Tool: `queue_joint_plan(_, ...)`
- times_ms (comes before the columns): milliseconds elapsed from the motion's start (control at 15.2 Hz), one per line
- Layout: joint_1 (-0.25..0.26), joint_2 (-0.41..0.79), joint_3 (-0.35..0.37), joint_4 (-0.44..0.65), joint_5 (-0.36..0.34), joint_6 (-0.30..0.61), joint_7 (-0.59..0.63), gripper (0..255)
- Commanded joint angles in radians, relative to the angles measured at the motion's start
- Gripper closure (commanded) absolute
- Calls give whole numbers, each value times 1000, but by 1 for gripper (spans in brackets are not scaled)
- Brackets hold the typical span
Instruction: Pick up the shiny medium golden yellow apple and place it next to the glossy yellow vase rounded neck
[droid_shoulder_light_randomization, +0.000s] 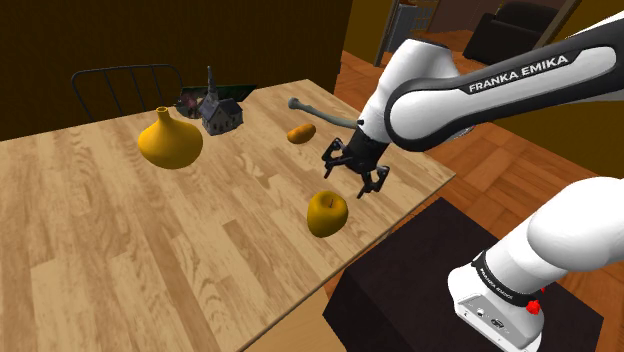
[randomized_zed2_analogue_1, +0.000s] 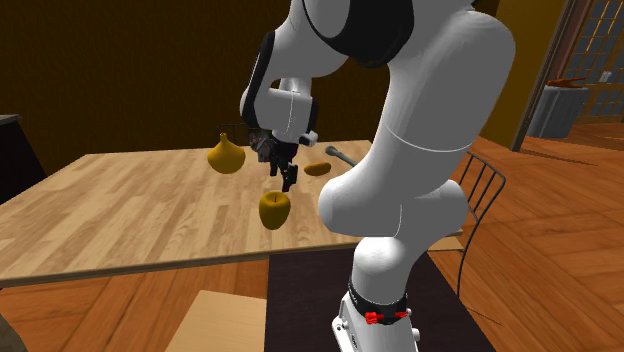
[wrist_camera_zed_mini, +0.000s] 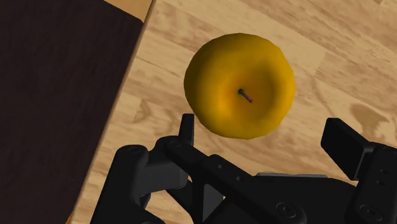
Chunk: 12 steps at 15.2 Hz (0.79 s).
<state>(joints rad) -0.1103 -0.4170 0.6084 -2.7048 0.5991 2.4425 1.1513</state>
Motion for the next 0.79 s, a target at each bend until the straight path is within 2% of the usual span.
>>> queue_joint_plan(0,-9,41,21,2,3,46,20,0)
queue_joint_plan(330,-19,140,59,-6,1,156,24,0)
queue_joint_plan(726,-18,140,59,-6,1,156,24,0)
